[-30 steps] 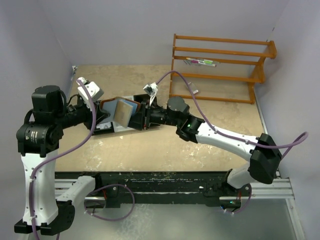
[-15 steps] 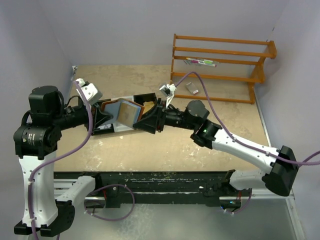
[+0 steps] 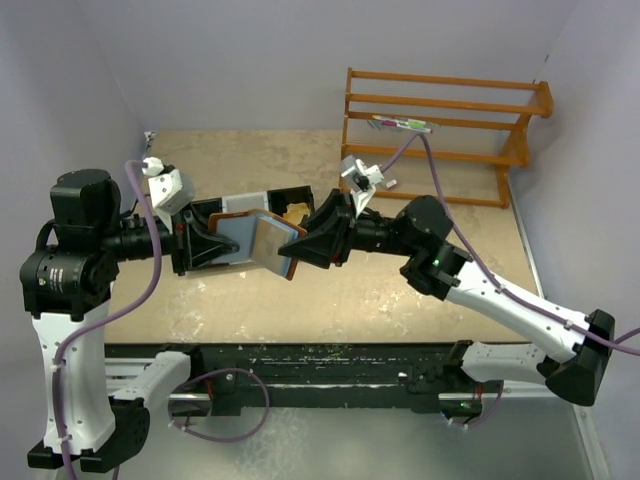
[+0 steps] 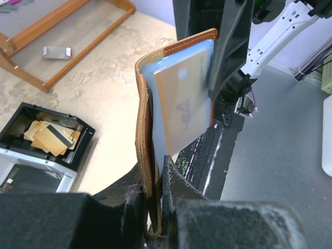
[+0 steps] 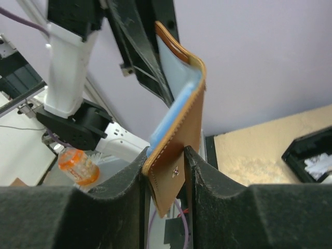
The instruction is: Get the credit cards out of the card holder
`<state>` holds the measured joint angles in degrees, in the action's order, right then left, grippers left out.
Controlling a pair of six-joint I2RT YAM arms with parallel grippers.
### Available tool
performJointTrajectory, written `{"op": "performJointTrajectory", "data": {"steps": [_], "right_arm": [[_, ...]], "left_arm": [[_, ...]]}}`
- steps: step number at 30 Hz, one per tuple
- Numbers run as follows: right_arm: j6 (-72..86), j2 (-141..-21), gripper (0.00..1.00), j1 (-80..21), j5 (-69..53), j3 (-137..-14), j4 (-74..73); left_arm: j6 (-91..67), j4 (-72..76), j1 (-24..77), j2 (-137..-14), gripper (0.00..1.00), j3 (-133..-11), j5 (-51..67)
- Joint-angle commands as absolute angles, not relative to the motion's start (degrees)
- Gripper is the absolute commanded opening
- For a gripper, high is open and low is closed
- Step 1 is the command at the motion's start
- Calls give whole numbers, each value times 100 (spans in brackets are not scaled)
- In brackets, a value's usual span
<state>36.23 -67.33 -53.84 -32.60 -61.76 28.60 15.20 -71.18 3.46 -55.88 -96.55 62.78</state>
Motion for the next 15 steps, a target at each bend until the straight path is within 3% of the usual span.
{"op": "performJointTrajectory", "data": {"steps": [1,15], "right_arm": [[3253,-6442,34,-5388,-3462,-6589,2864],[3252,-6476,32,-5383,-3974,-6714,2802]], "left_arm": [[1365,-6866,361,-5605,0,-9808,6691],[1260,-6767,362,-5543,0,-9807,6688]]}}
